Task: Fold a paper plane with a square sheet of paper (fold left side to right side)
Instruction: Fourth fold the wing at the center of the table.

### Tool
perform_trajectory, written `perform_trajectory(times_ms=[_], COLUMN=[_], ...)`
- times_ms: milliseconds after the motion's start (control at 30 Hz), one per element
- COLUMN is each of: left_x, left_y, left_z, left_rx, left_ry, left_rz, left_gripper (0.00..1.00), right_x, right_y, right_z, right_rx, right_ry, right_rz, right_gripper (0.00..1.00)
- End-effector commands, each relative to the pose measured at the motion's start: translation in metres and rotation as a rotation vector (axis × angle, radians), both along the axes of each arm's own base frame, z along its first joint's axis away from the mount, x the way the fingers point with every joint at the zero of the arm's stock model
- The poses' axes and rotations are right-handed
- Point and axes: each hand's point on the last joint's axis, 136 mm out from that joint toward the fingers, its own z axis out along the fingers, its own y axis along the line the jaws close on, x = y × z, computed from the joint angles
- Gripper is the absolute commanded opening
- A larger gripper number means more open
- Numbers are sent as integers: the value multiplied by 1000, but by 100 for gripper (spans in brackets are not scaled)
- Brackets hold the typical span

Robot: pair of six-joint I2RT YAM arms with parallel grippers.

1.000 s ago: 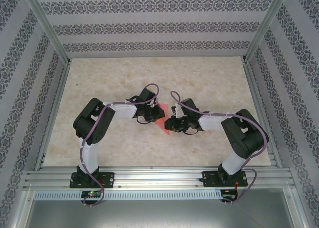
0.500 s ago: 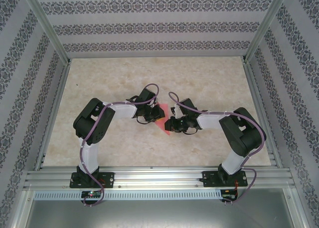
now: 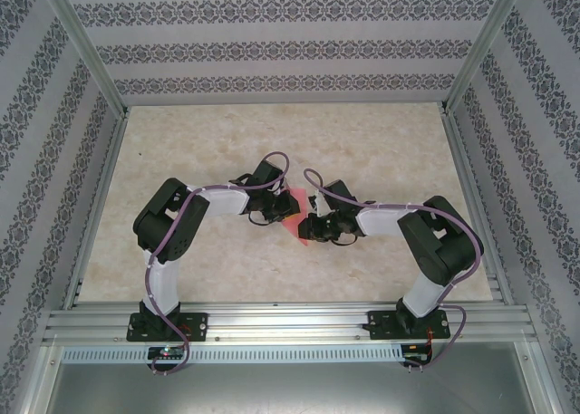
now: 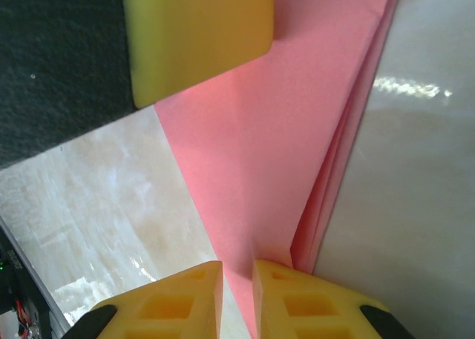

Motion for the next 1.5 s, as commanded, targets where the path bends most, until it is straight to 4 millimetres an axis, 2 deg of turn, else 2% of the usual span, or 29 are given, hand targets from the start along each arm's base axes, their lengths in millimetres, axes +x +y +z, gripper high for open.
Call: perform_trajectory(times_ms=[0, 467, 700, 800, 967, 1067, 1233, 1467], left_x=[-16, -17, -18, -18, -18, -18, -18, -17], left_y=[26, 27, 28, 27, 27, 27, 25, 24], left_z=[-41, -44, -44, -43, -41, -40, -39, -38], left_rx=[134, 142, 144, 139, 136, 133, 128, 129], left_ry=[95, 101, 101, 101, 97, 94, 92, 90], left_rz=[32, 34, 33, 32, 31, 31, 29, 27], left_gripper=[19, 18, 18, 18, 18, 18, 18, 18], right_x=[-41, -78, -83, -77, -46, -33, -9, -3], right_y=[-17, -30, -34, -32, -26, -16, -5, 7], right_z=[-24, -32, -20, -5, 35, 49, 44, 25], right_rx=[-104, -156, -160, -129, -9, 43, 42, 15], right_ry=[125, 192, 185, 157, 43, -10, -65, -40], right_rz=[33, 56, 68, 67, 3, -15, -48, -11], right_gripper=[17, 14, 14, 14, 14, 15, 15, 15])
